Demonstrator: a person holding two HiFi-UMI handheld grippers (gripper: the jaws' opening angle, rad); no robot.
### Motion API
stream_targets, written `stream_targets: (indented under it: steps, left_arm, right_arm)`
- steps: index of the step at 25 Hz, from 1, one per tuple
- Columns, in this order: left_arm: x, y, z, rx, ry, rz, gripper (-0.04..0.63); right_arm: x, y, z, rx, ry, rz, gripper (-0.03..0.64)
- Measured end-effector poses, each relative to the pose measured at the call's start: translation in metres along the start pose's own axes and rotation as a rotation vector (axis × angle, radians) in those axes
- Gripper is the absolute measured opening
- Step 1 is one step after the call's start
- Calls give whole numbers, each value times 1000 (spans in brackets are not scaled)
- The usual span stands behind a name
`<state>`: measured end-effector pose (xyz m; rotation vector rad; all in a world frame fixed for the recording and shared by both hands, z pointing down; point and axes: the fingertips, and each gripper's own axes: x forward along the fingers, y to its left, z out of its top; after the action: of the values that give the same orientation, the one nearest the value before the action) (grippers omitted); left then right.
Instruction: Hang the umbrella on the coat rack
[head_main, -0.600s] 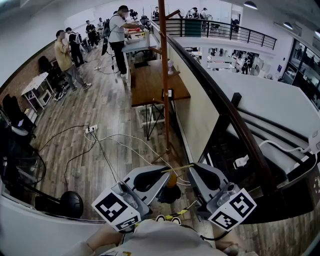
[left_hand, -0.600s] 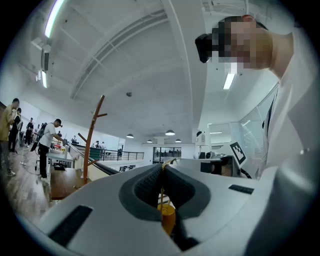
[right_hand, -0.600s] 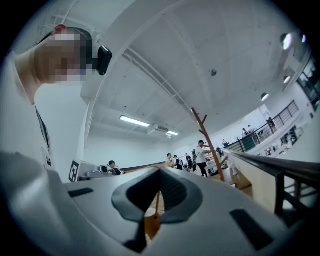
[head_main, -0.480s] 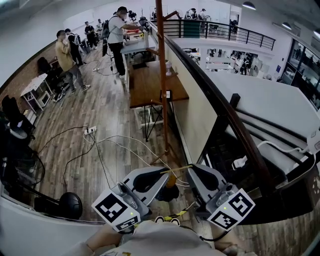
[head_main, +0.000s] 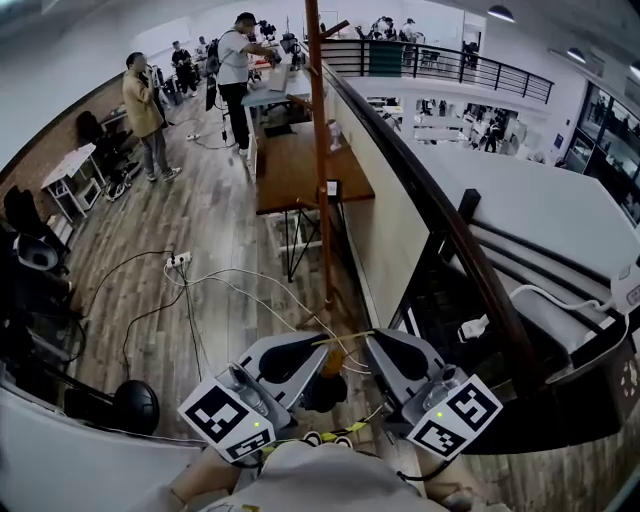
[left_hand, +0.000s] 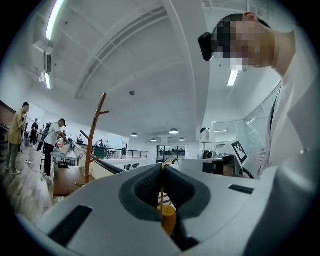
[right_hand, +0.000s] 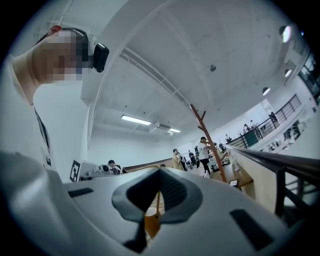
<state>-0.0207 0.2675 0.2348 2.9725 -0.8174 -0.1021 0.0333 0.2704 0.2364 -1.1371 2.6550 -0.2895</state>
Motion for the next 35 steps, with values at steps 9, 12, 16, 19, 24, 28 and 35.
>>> stream_targets:
  steps: [9, 12, 16, 19, 24, 28, 35]
  left_arm:
    - [9, -8, -14, -5, -9, 37, 2]
    - [16, -9, -18, -6, 1, 40, 2]
    - [22, -9, -19, -14, -2, 43, 2]
    - [28, -2, -18, -11, 0, 45, 2]
    - [42, 13, -19, -4, 10, 53, 2]
    - [55, 35, -18, -2, 11, 60, 2]
    - [79, 99, -27, -18, 20, 50, 2]
  right_arm:
    - [-13, -10, -8, -11, 30, 22, 3]
    - [-15, -16, -8, -7, 42, 20, 3]
    - [-18, -23, -6, -6, 41, 24, 3]
    - [-12, -30, -4, -6, 33, 25, 3]
    - [1, -48, -3, -5, 33, 29, 3]
    - [21, -66, -1, -5, 33, 37, 3]
    - [76, -107, -11, 4, 47, 26, 3]
